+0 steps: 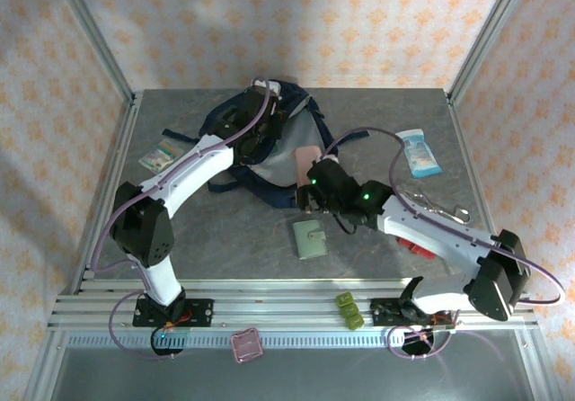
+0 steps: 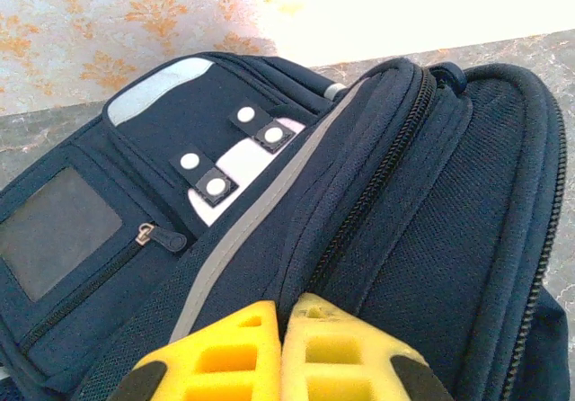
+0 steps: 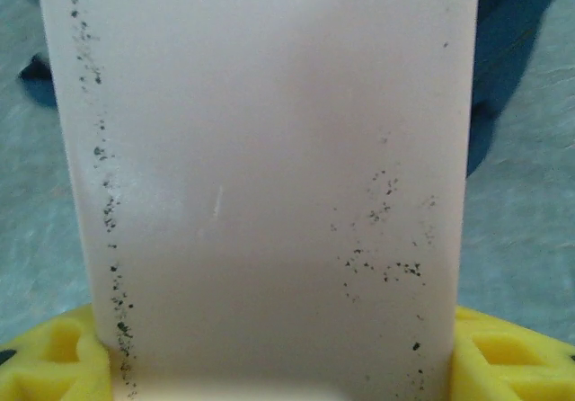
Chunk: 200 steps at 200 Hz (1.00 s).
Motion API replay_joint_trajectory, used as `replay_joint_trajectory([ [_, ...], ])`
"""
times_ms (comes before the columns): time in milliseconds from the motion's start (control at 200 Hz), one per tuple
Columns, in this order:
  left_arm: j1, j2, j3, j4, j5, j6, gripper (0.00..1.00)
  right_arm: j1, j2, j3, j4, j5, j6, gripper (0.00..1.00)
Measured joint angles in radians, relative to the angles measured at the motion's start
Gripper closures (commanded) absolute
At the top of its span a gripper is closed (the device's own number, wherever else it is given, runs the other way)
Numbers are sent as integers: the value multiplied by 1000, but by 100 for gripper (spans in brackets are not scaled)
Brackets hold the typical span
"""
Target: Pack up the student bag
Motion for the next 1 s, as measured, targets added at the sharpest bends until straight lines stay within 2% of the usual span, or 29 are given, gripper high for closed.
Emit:
replay_joint_trajectory([
  [140, 6, -44, 0, -30, 2, 9, 100, -95, 133, 39, 51, -11, -68, 57],
  [295, 6, -72, 0, -62, 3, 10, 100, -152, 351, 186, 73, -43, -145, 56],
  [556, 6, -76, 0, -76, 3, 10, 100, -170, 618, 500, 58, -100, -235, 51],
  [741, 6, -76, 2, -76, 2, 10, 100, -176, 726, 577, 24, -124, -272, 47],
  [786, 6, -76, 2, -77, 2, 10, 100, -180, 746, 580, 21, -131, -277, 42],
  [851, 6, -76, 2, -77, 3, 10, 100, -184, 763, 580, 11, -132, -277, 29],
  [1001, 6, -76, 2, -76, 5, 9, 100, -199, 766, 580, 12, -116, -259, 14],
])
